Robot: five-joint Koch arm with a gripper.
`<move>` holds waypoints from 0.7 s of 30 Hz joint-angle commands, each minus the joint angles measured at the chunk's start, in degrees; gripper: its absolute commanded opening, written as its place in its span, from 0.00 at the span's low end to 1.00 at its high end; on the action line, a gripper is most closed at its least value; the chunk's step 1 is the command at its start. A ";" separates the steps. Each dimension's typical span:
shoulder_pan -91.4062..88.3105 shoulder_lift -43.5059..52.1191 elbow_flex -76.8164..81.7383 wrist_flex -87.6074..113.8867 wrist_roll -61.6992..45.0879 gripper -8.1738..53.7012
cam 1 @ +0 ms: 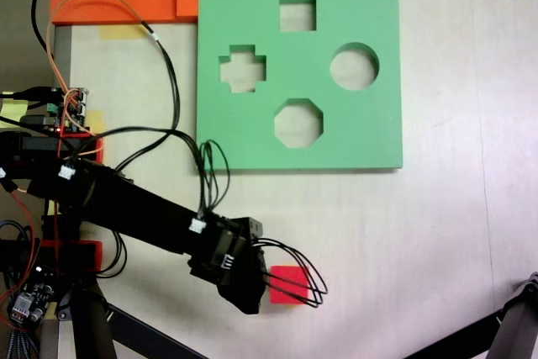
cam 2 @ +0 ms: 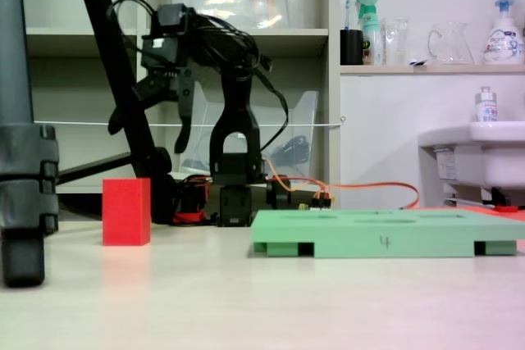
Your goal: Put the square block into the corresponding hole
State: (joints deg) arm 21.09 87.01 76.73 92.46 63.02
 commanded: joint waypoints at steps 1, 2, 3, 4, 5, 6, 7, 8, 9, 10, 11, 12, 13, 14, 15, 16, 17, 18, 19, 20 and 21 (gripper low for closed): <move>1.23 -1.49 -3.43 -2.55 0.18 0.97; 1.32 -2.81 -4.04 -2.81 0.18 0.97; 1.49 -4.22 -4.57 -3.52 0.18 0.97; 1.41 -5.54 -4.75 -4.39 0.18 0.97; 1.49 -6.77 -4.92 -5.19 0.35 0.97; 1.49 -7.65 -5.01 -5.62 0.35 0.97; 1.58 -8.44 -5.10 -6.33 0.44 0.97; 1.58 -9.23 -5.10 -7.03 0.53 0.97; 1.58 -10.11 -5.27 -7.82 0.88 0.97; 1.58 -10.63 -5.36 -8.35 0.97 0.97; 1.67 -11.25 -5.36 -8.96 0.97 0.97; 1.85 -12.04 -5.45 -9.84 0.97 0.97; 1.93 -12.57 -5.54 -10.11 1.05 0.97; 2.11 -13.27 -5.98 -10.46 1.05 0.97; 2.20 -13.80 -6.50 -10.46 1.05 0.97; 2.29 -14.15 -6.68 -10.55 1.05 0.97; 2.37 -14.68 -6.77 -10.81 1.05 0.97; 2.46 -15.03 -6.94 -10.90 1.05 0.97; 2.46 -15.56 -7.03 -11.07 1.05 0.97; 2.55 -15.82 -7.03 -11.34 1.23 0.97; 2.55 -16.26 -7.03 -11.51 1.58 0.97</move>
State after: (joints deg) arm 22.94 70.05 71.98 82.71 63.81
